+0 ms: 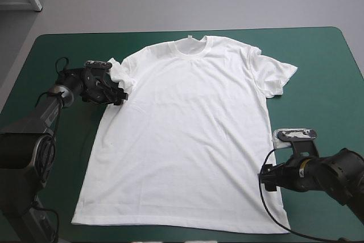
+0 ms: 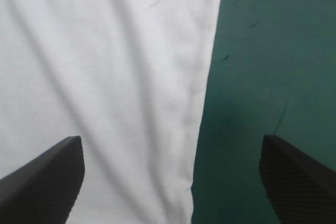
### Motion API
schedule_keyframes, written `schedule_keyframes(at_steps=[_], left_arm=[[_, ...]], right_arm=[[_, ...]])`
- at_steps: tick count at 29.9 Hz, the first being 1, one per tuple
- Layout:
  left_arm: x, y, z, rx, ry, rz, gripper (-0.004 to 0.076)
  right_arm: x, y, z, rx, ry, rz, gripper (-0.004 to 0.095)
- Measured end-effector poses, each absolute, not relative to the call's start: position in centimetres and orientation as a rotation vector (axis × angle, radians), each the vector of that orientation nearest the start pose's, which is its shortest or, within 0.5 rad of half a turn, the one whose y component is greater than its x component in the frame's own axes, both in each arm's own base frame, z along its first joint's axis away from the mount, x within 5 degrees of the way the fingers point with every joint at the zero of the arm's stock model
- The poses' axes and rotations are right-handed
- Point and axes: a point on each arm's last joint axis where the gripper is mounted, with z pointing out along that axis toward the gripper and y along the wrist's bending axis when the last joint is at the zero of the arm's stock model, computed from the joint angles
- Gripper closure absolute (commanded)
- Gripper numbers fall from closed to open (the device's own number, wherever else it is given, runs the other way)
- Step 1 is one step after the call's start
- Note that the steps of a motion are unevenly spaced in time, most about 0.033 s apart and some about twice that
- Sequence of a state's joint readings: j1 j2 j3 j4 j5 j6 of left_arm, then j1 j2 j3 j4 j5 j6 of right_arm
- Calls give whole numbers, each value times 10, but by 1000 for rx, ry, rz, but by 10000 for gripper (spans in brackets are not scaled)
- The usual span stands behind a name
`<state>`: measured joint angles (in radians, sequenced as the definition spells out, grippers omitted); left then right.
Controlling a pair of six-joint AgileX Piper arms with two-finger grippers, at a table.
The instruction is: Fold the cloth
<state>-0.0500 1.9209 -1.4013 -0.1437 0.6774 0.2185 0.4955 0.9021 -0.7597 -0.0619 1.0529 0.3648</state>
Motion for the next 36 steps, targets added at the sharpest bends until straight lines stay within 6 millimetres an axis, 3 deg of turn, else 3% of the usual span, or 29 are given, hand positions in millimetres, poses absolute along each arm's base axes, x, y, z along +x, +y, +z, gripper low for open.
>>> schedule_keyframes(at_steps=[4, 9, 13, 16, 21, 29, 34, 36], left_arm=[[413, -36, 207, 261, 2653, -103, 356], [413, -47, 206, 285, 2652, -117, 621], [411, -49, 204, 272, 2658, -123, 734], [411, -49, 203, 267, 2659, -124, 734], [411, -49, 202, 269, 2661, -121, 734], [410, -50, 202, 261, 2662, -127, 734], [410, -50, 202, 260, 2662, -128, 734], [410, -50, 202, 258, 2662, -130, 734]], right_arm=[[152, 67, 299, -196, 2629, 79, 76], [197, 83, 310, -247, 2588, -45, 81], [241, 94, 311, -244, 2573, -80, 141], [276, 92, 306, -208, 2588, -44, 191], [326, 79, 280, -135, 2663, 9, 196], [370, 72, 237, -102, 2731, 46, 214], [384, 77, 216, -88, 2755, 79, 370], [386, 77, 215, -89, 2755, 76, 517]])
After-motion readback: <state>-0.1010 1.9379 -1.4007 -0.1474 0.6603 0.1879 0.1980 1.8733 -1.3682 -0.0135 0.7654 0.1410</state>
